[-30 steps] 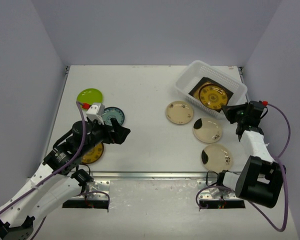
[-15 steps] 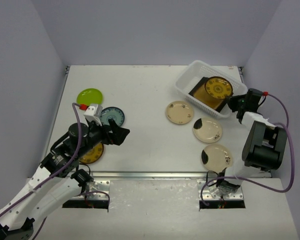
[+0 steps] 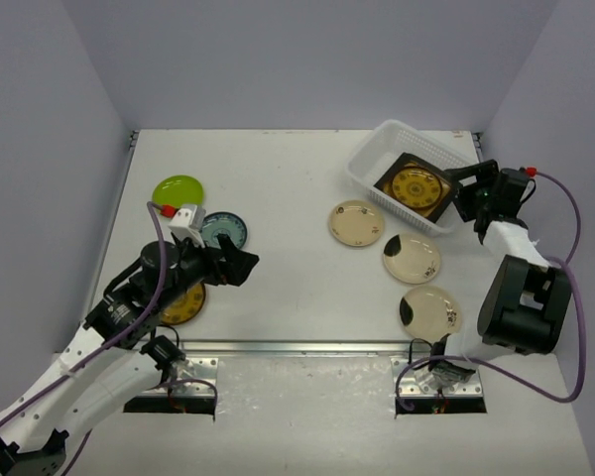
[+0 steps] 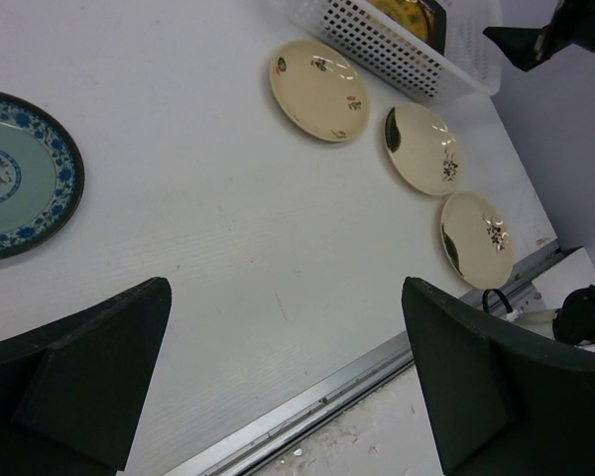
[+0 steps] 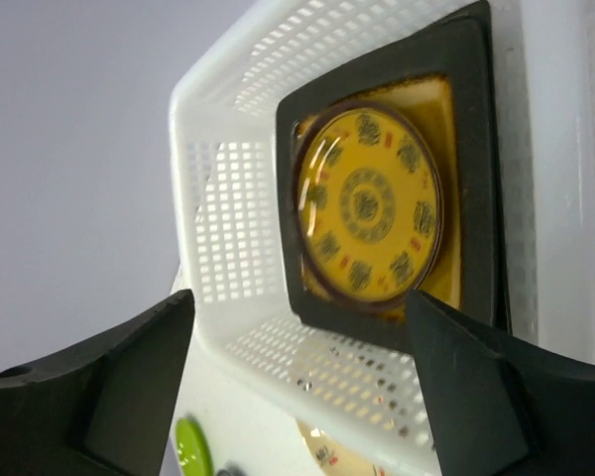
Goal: Place the plates into the plastic bin on the countertop
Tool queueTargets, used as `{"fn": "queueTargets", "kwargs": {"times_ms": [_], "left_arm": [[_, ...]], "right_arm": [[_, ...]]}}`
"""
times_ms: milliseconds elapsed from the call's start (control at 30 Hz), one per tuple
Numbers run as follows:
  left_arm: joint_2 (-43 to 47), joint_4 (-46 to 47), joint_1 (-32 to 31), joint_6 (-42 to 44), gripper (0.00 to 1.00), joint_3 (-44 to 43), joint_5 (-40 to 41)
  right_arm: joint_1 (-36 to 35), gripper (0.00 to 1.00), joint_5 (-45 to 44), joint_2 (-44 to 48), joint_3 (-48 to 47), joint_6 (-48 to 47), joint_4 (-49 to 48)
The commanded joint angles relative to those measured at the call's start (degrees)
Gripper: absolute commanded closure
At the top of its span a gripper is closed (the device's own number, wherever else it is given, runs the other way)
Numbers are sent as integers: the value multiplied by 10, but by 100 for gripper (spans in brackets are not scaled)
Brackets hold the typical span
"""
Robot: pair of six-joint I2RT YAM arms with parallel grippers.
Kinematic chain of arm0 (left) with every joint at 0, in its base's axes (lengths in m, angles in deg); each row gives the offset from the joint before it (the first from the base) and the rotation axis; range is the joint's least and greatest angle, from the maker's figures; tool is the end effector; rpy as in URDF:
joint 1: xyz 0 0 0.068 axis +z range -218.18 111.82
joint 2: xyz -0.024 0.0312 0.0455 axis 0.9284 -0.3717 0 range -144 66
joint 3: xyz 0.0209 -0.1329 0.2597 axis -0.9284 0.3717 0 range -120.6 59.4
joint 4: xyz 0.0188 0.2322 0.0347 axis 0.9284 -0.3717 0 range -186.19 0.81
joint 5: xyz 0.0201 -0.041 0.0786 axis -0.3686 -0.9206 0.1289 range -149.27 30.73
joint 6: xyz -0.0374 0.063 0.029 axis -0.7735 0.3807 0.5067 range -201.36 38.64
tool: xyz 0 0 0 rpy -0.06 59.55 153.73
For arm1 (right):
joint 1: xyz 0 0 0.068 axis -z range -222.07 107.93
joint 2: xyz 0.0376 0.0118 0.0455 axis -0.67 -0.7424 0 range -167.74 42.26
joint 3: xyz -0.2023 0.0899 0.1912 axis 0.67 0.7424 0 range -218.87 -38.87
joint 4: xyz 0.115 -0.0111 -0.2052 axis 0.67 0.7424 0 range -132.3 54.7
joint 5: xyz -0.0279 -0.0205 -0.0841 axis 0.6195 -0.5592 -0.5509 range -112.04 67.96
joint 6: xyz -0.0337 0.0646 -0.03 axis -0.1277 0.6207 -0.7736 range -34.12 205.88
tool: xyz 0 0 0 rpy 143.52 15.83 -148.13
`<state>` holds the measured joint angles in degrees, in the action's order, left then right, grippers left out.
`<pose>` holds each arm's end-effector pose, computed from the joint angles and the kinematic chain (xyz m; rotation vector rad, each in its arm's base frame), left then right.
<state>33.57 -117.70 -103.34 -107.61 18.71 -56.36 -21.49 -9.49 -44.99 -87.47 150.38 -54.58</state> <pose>0.0994 -0.0657 0.3076 0.1189 1.9782 -0.6618 0.3224 -0.1053 0.2467 1.3063 1.6342 0.6971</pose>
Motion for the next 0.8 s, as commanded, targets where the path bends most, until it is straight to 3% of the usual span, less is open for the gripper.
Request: {"fn": "queueTargets", "kwargs": {"times_ms": [0, 133, 233, 367, 533, 767], "left_arm": [[-51, 48, -1, -60, 0, 11, -2], [-158, 186, -7, -136, 0, 66, -83], [-258, 276, -51, -167, 0, 67, -91], [-443, 380, -158, -193, 0, -2, -73], [-653, 467, -226, -229, 0, -119, -121], [-839, 521, -265, -299, 2, -246, -152]], "right_arm": [[-11, 6, 9, 110, -7, -65, 78], [-34, 1, 49, 206, 6, -147, 179], [-41, 1, 92, 283, 33, -220, 231], [-42, 1, 130, 401, 79, -291, 334], [-59, 1, 67, 571, 130, -292, 414], [-59, 1, 145, 595, 133, -276, 438]]}}
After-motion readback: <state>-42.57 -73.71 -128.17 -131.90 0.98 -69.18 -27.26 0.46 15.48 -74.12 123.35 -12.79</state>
